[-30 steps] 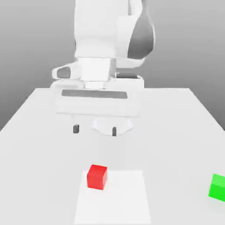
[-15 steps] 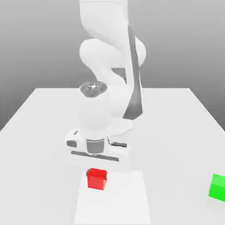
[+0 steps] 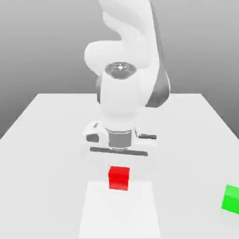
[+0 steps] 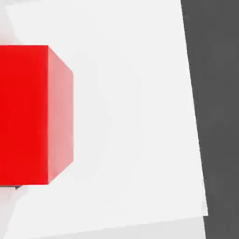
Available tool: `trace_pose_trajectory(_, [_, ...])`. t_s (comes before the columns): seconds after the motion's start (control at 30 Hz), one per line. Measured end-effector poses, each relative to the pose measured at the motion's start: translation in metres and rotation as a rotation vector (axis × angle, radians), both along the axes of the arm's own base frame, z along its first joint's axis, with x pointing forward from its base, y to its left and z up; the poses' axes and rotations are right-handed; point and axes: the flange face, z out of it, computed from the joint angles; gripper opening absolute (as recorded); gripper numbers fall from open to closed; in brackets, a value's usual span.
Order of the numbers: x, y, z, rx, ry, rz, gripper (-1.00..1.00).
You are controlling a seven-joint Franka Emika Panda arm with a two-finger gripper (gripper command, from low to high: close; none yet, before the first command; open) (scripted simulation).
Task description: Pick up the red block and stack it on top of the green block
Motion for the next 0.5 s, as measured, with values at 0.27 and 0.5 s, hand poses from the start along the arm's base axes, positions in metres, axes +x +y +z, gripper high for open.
trace_pose_trajectory(0.27, [-0.013, 0.214, 0.014, 0.016, 0.0, 0.361, -1.0])
trace_pose_trajectory(0.5, [-0.019, 0.232, -0.033, 0.019, -0.001, 0.39, 1.0])
